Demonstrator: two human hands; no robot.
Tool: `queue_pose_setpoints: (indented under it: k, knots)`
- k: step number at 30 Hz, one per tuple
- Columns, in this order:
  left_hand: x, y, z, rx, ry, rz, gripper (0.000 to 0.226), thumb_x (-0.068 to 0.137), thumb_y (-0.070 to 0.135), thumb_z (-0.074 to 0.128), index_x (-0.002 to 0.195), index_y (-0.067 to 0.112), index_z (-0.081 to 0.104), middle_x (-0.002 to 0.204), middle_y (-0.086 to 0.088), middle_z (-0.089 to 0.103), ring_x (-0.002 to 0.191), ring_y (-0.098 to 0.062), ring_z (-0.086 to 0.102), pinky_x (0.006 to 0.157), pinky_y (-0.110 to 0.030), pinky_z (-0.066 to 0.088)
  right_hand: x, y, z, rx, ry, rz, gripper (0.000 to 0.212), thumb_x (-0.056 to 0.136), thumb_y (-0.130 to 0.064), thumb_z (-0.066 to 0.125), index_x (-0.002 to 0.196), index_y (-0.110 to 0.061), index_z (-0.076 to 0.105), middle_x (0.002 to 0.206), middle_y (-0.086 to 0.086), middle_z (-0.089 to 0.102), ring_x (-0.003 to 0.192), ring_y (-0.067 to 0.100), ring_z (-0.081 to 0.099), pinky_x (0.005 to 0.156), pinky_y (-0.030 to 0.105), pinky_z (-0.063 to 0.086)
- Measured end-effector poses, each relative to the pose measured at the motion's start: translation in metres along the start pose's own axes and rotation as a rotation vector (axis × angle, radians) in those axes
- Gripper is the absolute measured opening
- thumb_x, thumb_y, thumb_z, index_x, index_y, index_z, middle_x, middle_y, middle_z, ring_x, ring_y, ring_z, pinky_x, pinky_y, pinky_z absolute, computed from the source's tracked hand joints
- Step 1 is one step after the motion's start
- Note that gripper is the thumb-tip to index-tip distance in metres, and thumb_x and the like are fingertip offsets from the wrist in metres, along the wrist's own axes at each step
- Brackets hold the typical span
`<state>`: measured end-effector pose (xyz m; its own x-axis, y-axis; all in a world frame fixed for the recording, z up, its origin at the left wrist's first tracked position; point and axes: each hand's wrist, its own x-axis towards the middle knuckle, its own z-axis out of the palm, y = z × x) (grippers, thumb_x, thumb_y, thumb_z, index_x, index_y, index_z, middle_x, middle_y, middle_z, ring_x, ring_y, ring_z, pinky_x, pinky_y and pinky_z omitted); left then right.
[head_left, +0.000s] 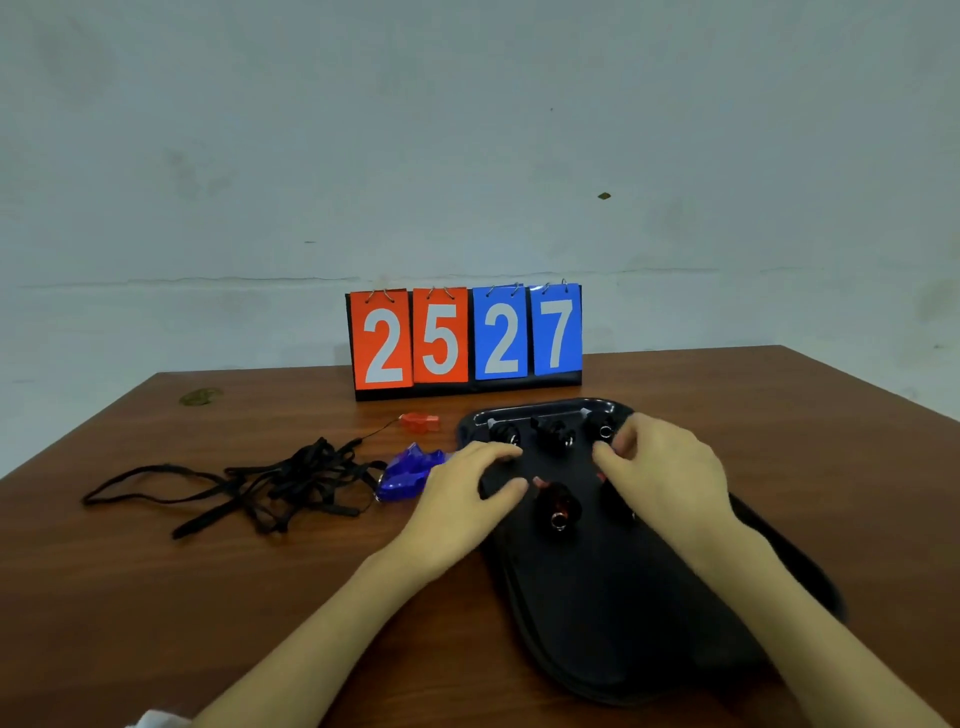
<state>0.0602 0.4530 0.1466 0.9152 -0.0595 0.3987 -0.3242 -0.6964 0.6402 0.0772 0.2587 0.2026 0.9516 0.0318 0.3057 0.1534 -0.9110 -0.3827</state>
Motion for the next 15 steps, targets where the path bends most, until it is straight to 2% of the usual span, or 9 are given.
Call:
queue_pose_setpoints:
  k: [5, 8, 10, 13, 15]
  knots:
    - [0.017, -0.042, -0.048, 0.232, 0.156, -0.139, 0.024, 0.092, 0.019, 0.055, 0.114, 0.025, 0.061, 0.12, 0.009, 0.058, 0.117, -0.007, 0.049, 0.104, -0.034, 0.039, 0.046, -0.074, 0.026, 0.148, -0.203, -0.294, 0.013, 0.089, -0.031, 0.058, 0.087, -0.018, 0.061, 0.088, -0.003, 0.063, 0.082, 0.011, 0.058, 0.074, 0.027, 0.048]
    - [0.019, -0.071, -0.07, 0.31, 0.255, -0.275, 0.021, 0.092, 0.016, 0.055, 0.109, 0.023, 0.063, 0.118, 0.005, 0.06, 0.112, -0.011, 0.053, 0.1, -0.036, 0.045, 0.075, -0.115, 0.068, 0.109, -0.274, -0.365, 0.019, 0.087, -0.023, 0.058, 0.089, -0.006, 0.066, 0.091, 0.008, 0.068, 0.084, 0.019, 0.064, 0.069, 0.026, 0.048]
    - [0.015, -0.085, -0.076, 0.36, 0.29, -0.31, 0.018, 0.092, 0.016, 0.053, 0.103, 0.022, 0.066, 0.112, 0.002, 0.062, 0.107, -0.014, 0.055, 0.095, -0.037, 0.046, 0.094, -0.133, 0.093, 0.079, -0.286, -0.365, 0.017, 0.086, -0.02, 0.058, 0.089, -0.005, 0.066, 0.088, 0.009, 0.068, 0.084, 0.022, 0.066, 0.067, 0.025, 0.049]
    - [0.013, -0.096, -0.074, 0.426, 0.277, -0.293, 0.018, 0.093, 0.019, 0.05, 0.102, 0.022, 0.065, 0.107, 0.003, 0.064, 0.101, -0.016, 0.056, 0.091, -0.036, 0.045, 0.112, -0.149, 0.12, 0.021, -0.257, -0.376, 0.02, 0.086, -0.027, 0.062, 0.097, -0.01, 0.063, 0.09, 0.006, 0.065, 0.089, 0.02, 0.064, 0.075, 0.028, 0.053]
    - [0.014, -0.099, -0.07, 0.497, 0.259, -0.268, 0.018, 0.093, 0.022, 0.05, 0.105, 0.022, 0.064, 0.108, 0.004, 0.063, 0.101, -0.014, 0.055, 0.091, -0.033, 0.043, 0.119, -0.154, 0.133, -0.083, -0.25, -0.409, 0.038, 0.084, -0.038, 0.065, 0.11, -0.012, 0.059, 0.104, 0.005, 0.063, 0.099, 0.022, 0.06, 0.085, 0.034, 0.051]
